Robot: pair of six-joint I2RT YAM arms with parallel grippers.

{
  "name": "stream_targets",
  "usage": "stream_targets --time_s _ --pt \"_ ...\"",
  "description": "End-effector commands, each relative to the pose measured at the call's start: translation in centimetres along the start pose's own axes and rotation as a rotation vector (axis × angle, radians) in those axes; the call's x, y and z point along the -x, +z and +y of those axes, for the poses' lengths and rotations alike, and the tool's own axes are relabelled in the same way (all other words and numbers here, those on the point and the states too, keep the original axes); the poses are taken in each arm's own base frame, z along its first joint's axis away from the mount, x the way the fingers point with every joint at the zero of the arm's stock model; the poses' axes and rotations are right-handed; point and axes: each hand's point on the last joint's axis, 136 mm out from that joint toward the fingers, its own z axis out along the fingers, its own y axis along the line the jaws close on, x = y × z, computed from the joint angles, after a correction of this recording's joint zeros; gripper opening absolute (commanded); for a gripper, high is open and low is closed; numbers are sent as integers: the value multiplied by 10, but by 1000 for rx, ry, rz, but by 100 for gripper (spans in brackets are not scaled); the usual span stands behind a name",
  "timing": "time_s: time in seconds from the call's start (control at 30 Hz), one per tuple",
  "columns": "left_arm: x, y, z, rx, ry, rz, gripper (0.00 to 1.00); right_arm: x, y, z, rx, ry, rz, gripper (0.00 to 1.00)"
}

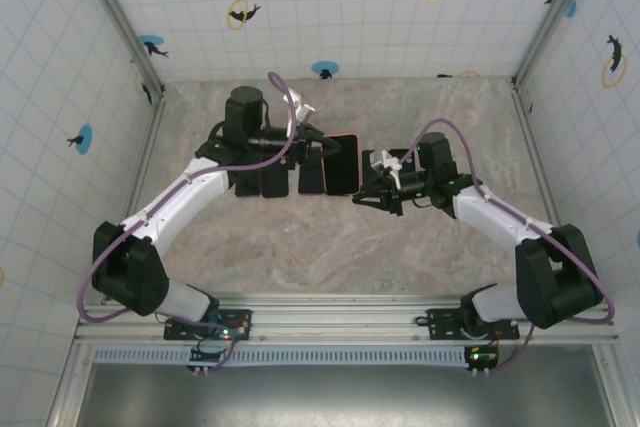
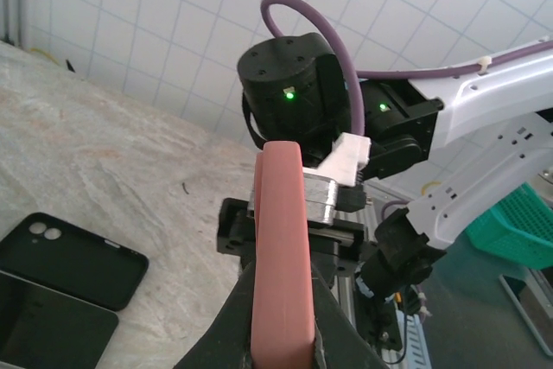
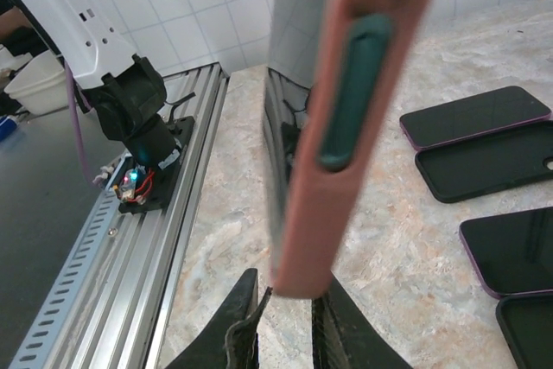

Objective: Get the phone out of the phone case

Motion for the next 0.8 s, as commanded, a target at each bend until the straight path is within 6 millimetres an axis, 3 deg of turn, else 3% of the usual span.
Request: stream_targets --time_s 0.0,0.33,0.77 --pt "5 -4 -21 -77 48 -10 0 15 2 -5 -6 -46 1 20" --pt "5 -2 -20 -92 33 -11 0 18 2 4 30 -68 -9 16" --pt "-2 -5 -36 -172 -27 16 0 10 3 -9 -100 -184 115 10"
